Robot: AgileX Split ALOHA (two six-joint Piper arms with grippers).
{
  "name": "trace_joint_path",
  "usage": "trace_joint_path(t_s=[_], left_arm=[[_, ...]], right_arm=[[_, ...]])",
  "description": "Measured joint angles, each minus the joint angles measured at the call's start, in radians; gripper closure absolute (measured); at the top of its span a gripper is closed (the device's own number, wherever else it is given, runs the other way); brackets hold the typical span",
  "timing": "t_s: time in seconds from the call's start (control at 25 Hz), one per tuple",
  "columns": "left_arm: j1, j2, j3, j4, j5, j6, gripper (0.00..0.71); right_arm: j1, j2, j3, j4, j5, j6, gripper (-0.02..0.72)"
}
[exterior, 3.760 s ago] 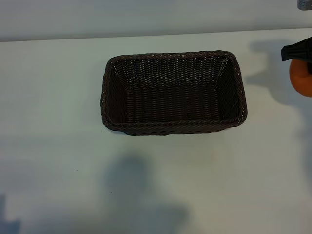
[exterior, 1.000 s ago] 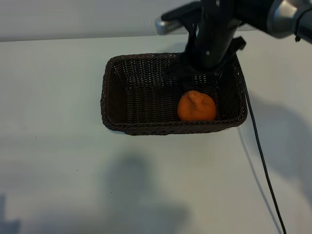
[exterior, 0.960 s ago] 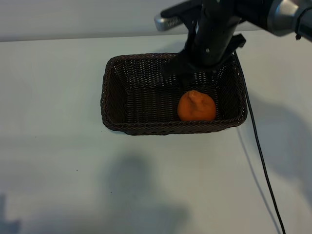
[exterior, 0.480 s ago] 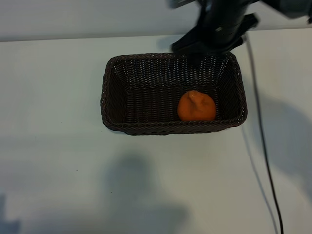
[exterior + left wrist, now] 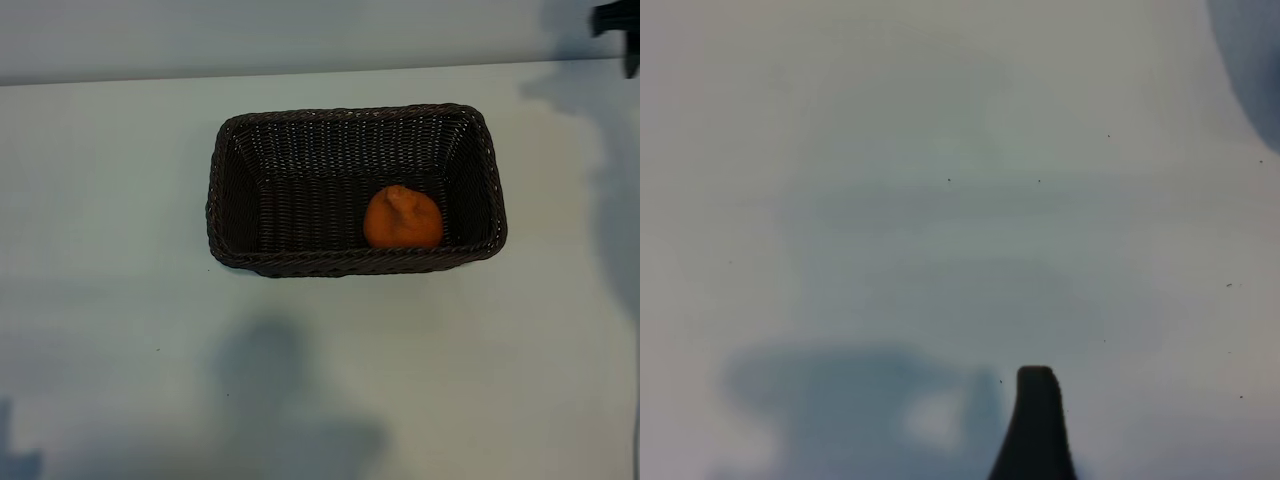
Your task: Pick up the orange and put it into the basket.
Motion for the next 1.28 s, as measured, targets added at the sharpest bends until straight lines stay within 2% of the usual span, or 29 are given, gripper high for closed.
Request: trace_joint_path(t_s=[0.24,0.56,0.84,1.28], left_arm=[[0.000,0.000,0.000,0.000,0.000,0.000,0.118],[0.000,0.000,0.000,0.000,0.000,0.000,0.118],[0.000,0.000,0.000,0.000,0.000,0.000,0.118],[0.000,0.000,0.000,0.001,0.000,0.000,0.118]], right_arm=[[-0.032,-0.001,0.000,0.070,0.015,-0.041,0.159],[-0.030,-0.160,0.000,0.075,0.023,-0.059,0.163],[-0.030,-0.474,0.026,0.111,0.049,-0.049,0.163],[-0.030,-1.167,0.393,0.103,0.033,-0.056,0.164]])
